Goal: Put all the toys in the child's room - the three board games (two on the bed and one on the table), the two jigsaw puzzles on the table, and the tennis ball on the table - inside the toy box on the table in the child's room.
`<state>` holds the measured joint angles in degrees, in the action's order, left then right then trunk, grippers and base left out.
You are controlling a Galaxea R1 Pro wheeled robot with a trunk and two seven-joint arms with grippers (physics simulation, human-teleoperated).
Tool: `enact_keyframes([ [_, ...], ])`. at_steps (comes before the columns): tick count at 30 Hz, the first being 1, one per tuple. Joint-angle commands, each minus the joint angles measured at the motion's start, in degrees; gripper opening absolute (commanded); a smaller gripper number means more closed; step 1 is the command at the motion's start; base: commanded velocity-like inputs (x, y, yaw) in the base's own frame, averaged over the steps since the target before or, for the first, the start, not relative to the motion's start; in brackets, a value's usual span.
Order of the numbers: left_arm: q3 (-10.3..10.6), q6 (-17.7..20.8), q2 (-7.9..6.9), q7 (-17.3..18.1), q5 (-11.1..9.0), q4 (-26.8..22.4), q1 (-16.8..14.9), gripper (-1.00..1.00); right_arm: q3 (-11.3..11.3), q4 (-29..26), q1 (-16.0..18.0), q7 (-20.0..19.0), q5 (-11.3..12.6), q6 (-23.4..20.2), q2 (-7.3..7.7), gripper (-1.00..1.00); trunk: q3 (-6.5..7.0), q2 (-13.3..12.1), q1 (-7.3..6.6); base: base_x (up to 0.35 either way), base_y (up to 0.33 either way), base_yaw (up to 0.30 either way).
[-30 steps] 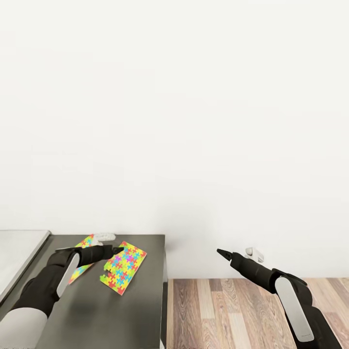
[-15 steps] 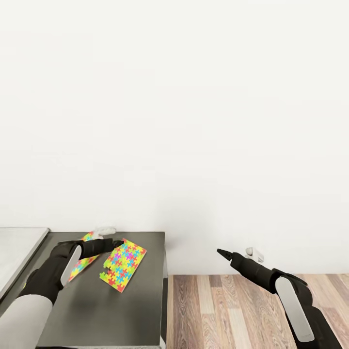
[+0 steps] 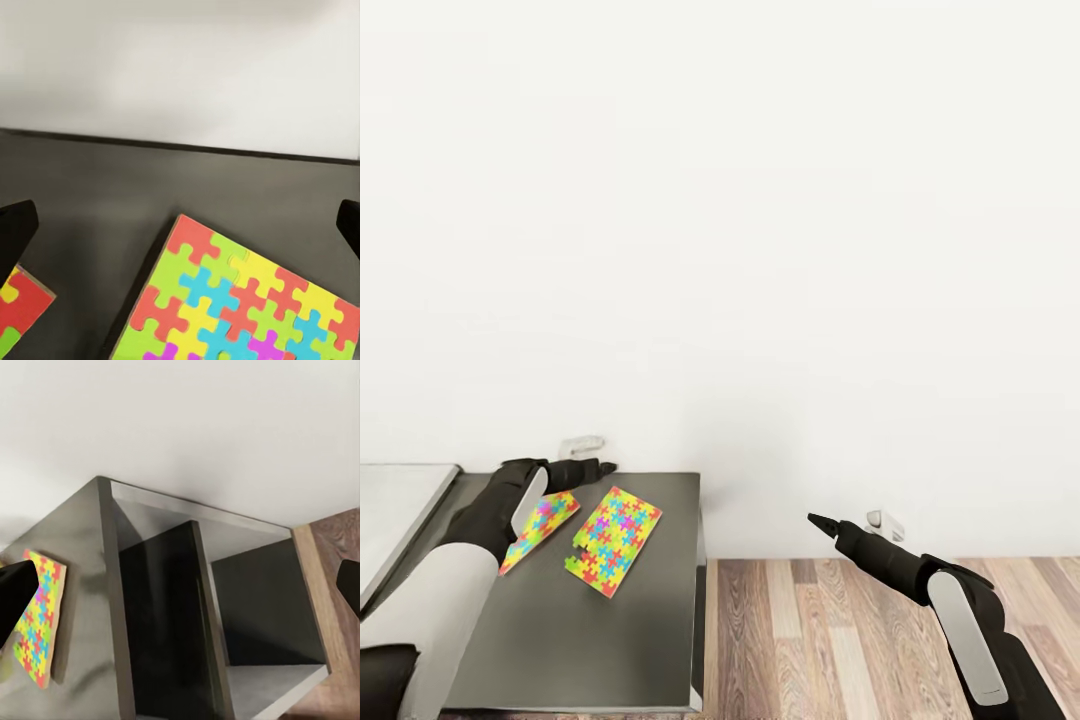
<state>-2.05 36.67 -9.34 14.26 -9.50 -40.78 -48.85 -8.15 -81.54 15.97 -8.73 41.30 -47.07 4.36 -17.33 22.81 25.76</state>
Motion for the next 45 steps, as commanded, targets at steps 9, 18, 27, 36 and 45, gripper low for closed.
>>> enact_keyframes([
  [9, 0.3, -0.9, 1.52, -3.1, 0.9, 0.4, -0.4, 1.00, -0.1, 0.0, 0.0, -0.4, -0.3, -0.3, 0.03, 1.00, -0.95, 0.1, 0.03, 0.000, 0.000, 0.000],
  [18, 4.3, -5.2, 1.64, -3.2, 1.3, 4.4, -0.5, 1.00, -0.1, 0.0, 0.0, -0.4, -0.3, -0.2, 0.03, 1.00, -1.79, 0.1, 0.03, 0.000, 0.000, 0.000],
  [27, 6.5, -6.8, 1.41, 0.0, 1.2, 5.4, -0.4, 1.00, -0.1, 0.0, 0.1, -0.4, -0.3, -0.2, -0.05, 1.00, -2.64, 0.1, 0.03, 0.000, 0.000, 0.000],
  [36, 6.7, -7.0, 0.99, 7.4, 1.4, 5.8, -0.3, 1.00, -0.1, 0.0, 0.1, -0.4, -0.3, -0.2, -0.05, 1.00, -3.48, 0.1, 0.03, 0.000, 0.000, 0.000],
  [45, 6.7, -7.3, 0.82, 8.3, 1.4, 5.8, -0.3, 1.00, 0.0, 0.0, 0.0, -0.4, -0.3, -0.1, -0.05, 1.00, -4.15, 0.1, 0.03, 0.000, 0.000, 0.005],
])
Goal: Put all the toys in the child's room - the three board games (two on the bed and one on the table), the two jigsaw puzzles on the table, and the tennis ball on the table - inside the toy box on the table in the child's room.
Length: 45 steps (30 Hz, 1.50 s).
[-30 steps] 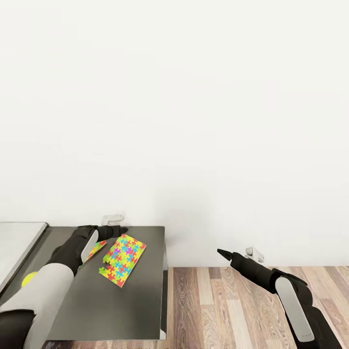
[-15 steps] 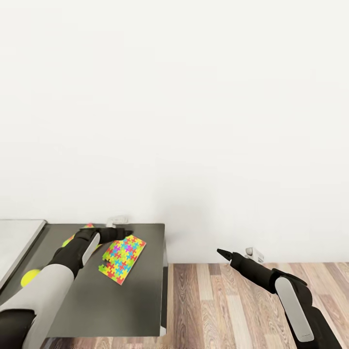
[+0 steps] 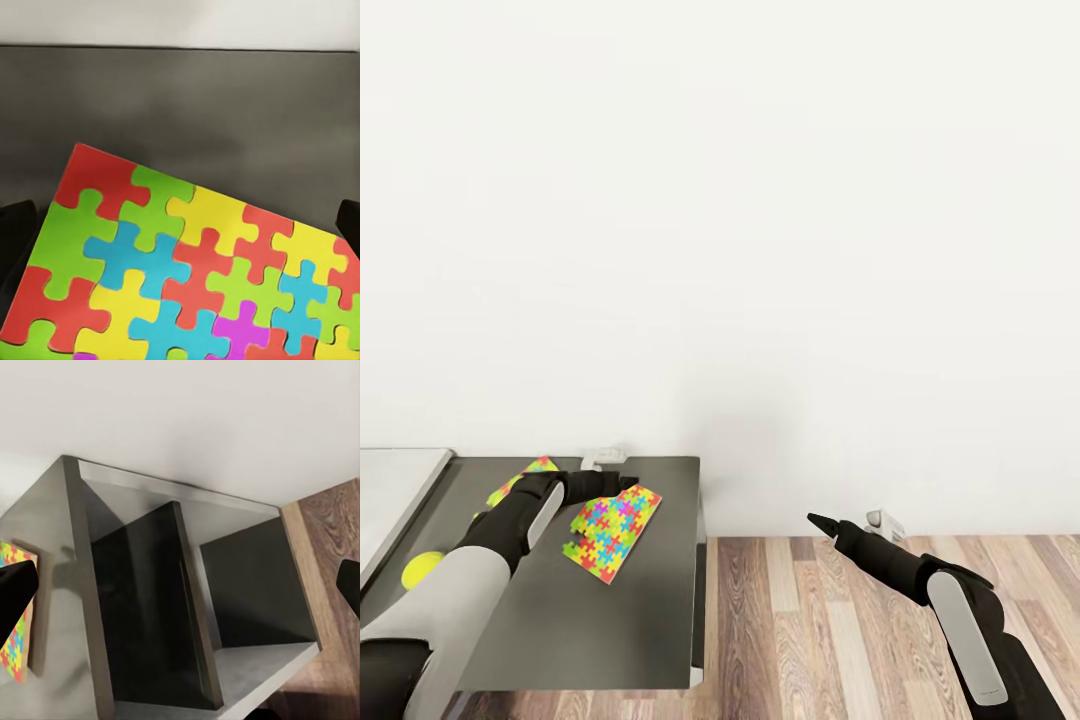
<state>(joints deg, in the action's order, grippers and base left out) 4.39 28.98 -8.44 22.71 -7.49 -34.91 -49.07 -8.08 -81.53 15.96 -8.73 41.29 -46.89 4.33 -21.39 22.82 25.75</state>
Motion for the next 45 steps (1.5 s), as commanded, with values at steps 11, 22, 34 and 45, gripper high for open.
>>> enact_keyframes([
  [11, 0.2, 0.5, -0.25, -0.7, -0.6, -0.1, -0.1, 1.00, 0.0, 0.0, 0.1, -0.4, -0.4, -0.3, -0.02, 1.00, -0.15, 0.1, 0.03, 0.000, 0.000, 0.001],
  [22, 0.2, 0.5, -0.54, -0.9, -0.6, -0.1, 0.0, 1.00, 0.0, 0.0, 0.1, -0.4, -0.4, -0.3, -0.02, 1.00, -0.15, 0.1, 0.03, 0.000, 0.000, 0.000],
  [34, 0.1, 0.5, -0.88, -0.9, -0.5, -0.1, -0.1, 1.00, -0.2, 0.0, 0.1, -0.4, -0.3, -0.4, -0.02, 1.00, -0.47, 0.1, 0.03, 0.000, 0.000, 0.000],
  [45, 0.3, 0.5, -1.12, -0.9, -0.6, -0.1, -0.1, 1.00, -0.2, 0.0, 0.1, -0.4, -0.3, -0.4, -0.02, 1.00, -1.42, 0.1, 0.03, 0.000, 0.000, 0.000],
])
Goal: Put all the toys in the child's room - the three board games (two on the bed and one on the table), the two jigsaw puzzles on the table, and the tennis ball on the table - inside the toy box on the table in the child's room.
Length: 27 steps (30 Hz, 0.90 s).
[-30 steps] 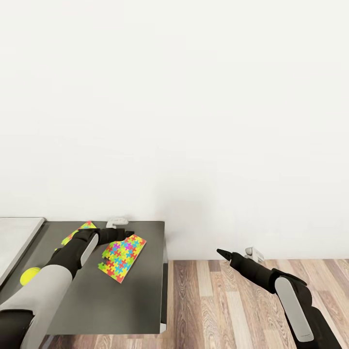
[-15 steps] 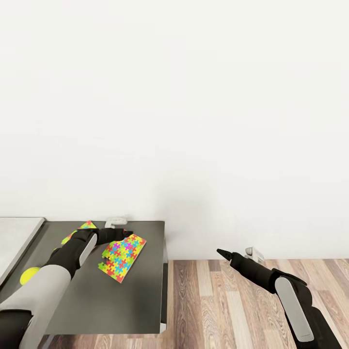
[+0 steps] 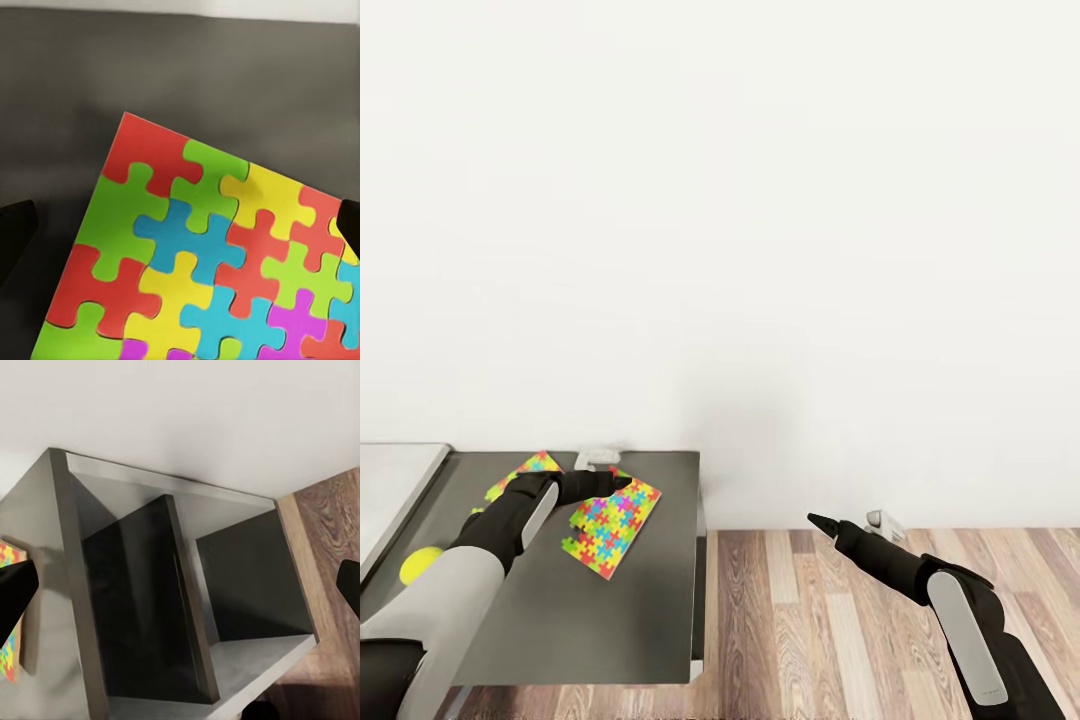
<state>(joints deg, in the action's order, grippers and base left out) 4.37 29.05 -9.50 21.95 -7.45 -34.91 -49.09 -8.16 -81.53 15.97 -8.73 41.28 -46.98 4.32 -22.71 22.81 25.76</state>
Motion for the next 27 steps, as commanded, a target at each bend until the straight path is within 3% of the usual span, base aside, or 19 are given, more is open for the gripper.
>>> enact_keyframes([
  [1, 0.3, 0.4, -0.07, -0.2, -0.6, -0.1, 0.0, 1.00, -0.1, 0.0, 0.1, -0.4, -0.3, -0.3, -0.01, 1.00, -0.18, 0.1, 0.03, 0.000, 0.000, 0.000],
  [27, 0.3, 0.4, -0.08, -0.1, -0.5, -0.1, 0.1, 1.00, -0.1, 0.0, 0.0, -0.4, -0.3, -0.2, -0.01, 1.00, -0.53, 0.1, 0.03, -0.005, -0.036, 0.000],
])
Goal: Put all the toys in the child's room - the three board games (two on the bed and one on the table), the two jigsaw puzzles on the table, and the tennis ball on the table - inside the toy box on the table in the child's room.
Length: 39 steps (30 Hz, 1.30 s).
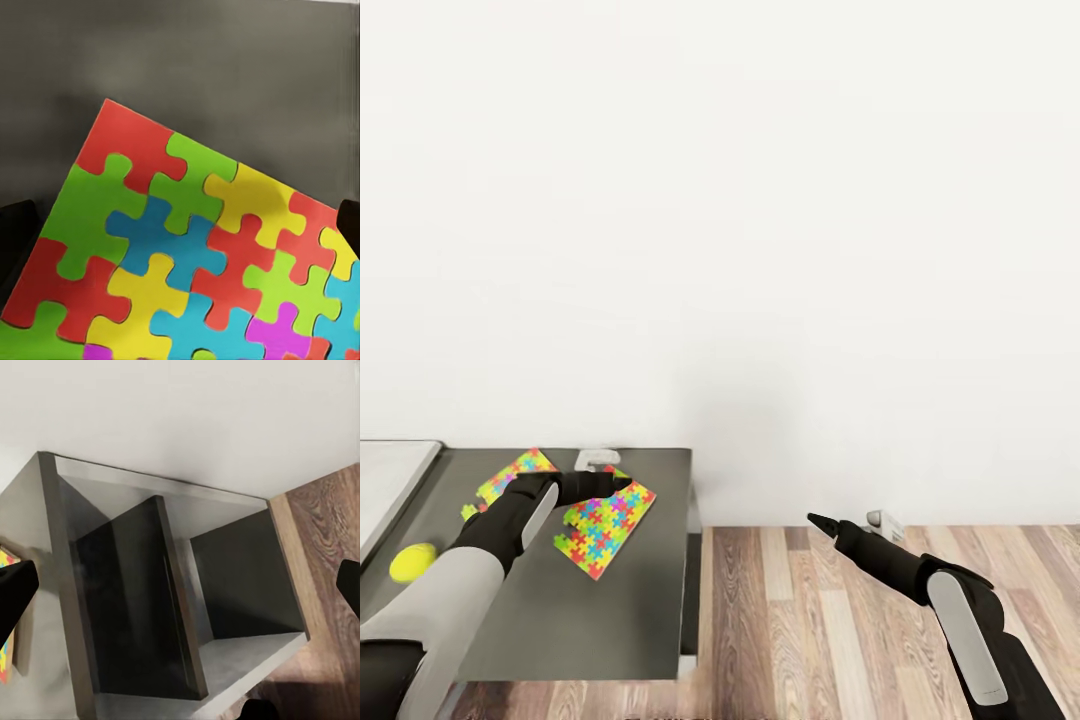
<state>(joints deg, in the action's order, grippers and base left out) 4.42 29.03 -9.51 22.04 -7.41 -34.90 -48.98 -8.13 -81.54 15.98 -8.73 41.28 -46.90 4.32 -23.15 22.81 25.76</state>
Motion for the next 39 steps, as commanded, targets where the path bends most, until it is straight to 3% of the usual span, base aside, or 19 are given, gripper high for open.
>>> enact_keyframes([
  [1, 0.3, 0.4, -0.07, -0.2, -0.6, -0.1, 0.0, 1.00, -0.1, 0.0, 0.0, -0.4, -0.3, -0.3, -0.01, 1.00, -0.09, 0.1, 0.02, -0.124, -0.144, 0.000],
  [39, -0.1, 0.6, -0.25, -0.2, -0.7, -0.1, 0.1, 1.00, -0.1, 0.1, 0.1, -0.4, -0.3, -0.2, -0.01, 1.00, -0.09, 0.1, 0.02, -0.105, -0.079, 0.000],
])
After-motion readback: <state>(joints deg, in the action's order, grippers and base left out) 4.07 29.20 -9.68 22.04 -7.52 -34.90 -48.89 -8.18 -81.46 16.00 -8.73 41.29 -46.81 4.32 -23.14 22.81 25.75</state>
